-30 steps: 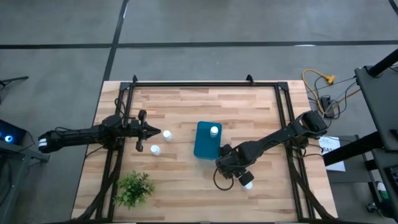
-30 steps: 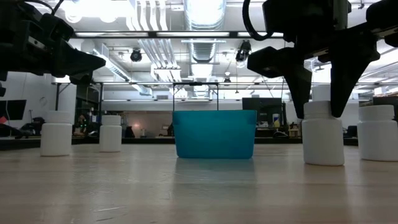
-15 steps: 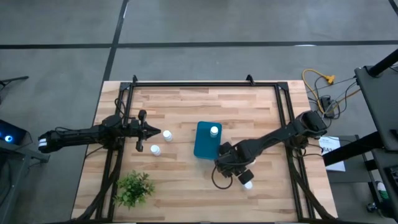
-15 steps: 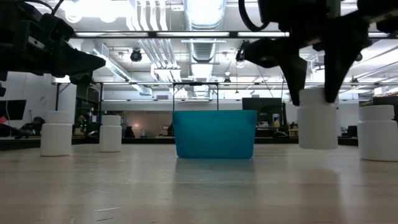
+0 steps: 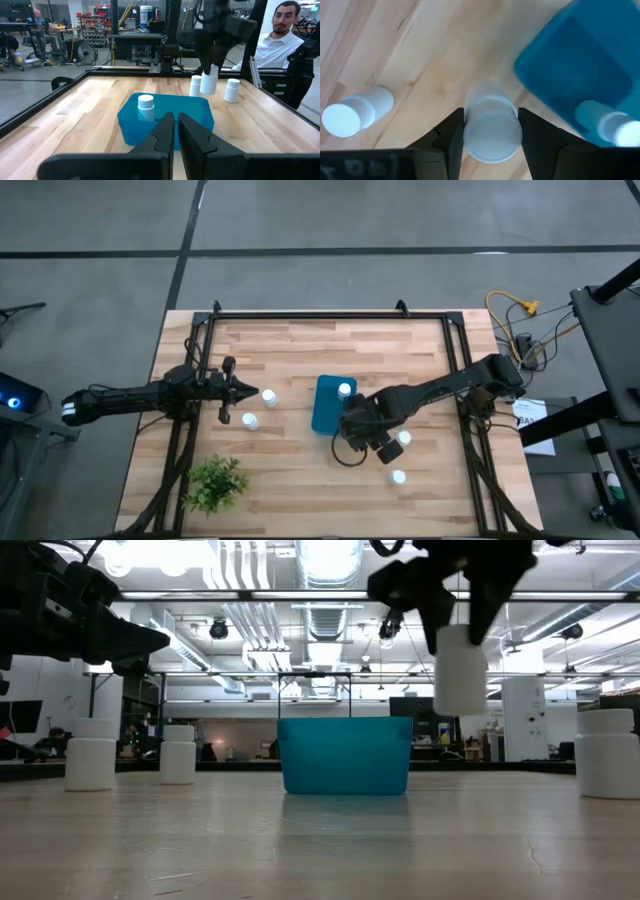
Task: Pick and place pill bottles into a basket
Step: Put the medicine bottle into the blue bin
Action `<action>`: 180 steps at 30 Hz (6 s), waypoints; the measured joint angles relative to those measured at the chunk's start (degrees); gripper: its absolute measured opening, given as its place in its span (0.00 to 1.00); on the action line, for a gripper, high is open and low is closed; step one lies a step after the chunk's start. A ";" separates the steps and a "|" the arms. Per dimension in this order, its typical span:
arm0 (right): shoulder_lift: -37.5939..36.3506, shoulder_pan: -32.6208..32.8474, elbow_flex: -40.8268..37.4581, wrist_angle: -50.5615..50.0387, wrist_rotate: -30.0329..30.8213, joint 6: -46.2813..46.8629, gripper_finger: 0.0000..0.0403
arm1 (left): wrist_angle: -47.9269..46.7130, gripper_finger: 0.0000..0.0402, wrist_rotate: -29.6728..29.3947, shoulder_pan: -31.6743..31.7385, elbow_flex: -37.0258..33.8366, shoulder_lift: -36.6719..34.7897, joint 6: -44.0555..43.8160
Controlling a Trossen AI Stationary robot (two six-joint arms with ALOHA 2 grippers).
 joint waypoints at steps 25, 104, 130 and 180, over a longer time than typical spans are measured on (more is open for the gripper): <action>0.17 -16.50 11.24 -1.81 -0.42 5.73 0.37 | 0.02 0.02 -0.01 0.00 0.00 0.00 0.02; 20.65 -23.70 18.92 3.44 -0.38 -2.00 0.37 | 0.02 0.02 -0.41 0.00 0.00 0.00 0.52; 20.65 -23.88 14.76 9.04 0.07 -3.00 0.52 | 0.02 0.02 -0.42 -0.01 0.00 0.00 0.50; -19.98 -10.33 -11.78 37.58 -5.39 8.46 0.58 | 0.04 0.02 -0.40 0.01 0.00 0.00 0.23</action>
